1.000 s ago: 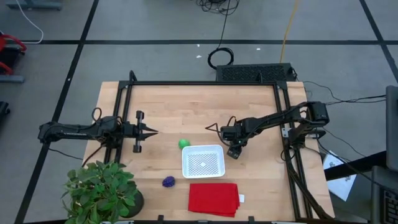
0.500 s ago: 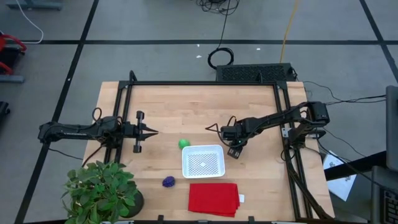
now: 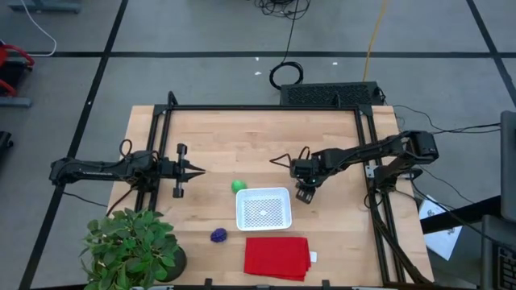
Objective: Pick and placing Produce into tupperware
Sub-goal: Put the violet eggplant into the white bin
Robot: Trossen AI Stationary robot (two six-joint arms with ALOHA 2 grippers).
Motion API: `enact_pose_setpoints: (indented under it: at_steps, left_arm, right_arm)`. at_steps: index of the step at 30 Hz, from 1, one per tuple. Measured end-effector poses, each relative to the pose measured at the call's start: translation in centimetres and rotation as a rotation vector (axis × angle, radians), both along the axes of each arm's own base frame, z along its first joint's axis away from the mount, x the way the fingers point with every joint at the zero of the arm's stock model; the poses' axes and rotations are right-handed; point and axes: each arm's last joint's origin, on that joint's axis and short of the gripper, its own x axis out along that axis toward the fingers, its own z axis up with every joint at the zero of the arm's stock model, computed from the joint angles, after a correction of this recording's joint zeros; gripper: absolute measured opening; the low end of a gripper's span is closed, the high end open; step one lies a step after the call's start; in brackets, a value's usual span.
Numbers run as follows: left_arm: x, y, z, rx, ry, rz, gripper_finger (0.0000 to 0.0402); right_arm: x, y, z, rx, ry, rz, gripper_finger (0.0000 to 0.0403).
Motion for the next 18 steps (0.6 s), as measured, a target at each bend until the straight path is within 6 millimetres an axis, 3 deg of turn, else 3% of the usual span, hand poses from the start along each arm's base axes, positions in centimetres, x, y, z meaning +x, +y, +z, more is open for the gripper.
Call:
enact_pose_setpoints:
  at_steps: [6, 18]
  left_arm:
    - [0.0, 0.0, 0.0, 0.000, -0.001, 0.000, 0.0031]
    - [0.0, 0.0, 0.0, 0.000, -0.001, 0.000, 0.0031]
  right_arm:
    - [0.3, -0.2, 2.4, -0.030, 0.056, 0.004, 0.0127]
    - [2.8, -0.3, 9.6, -0.127, -0.068, 0.084, 0.0127]
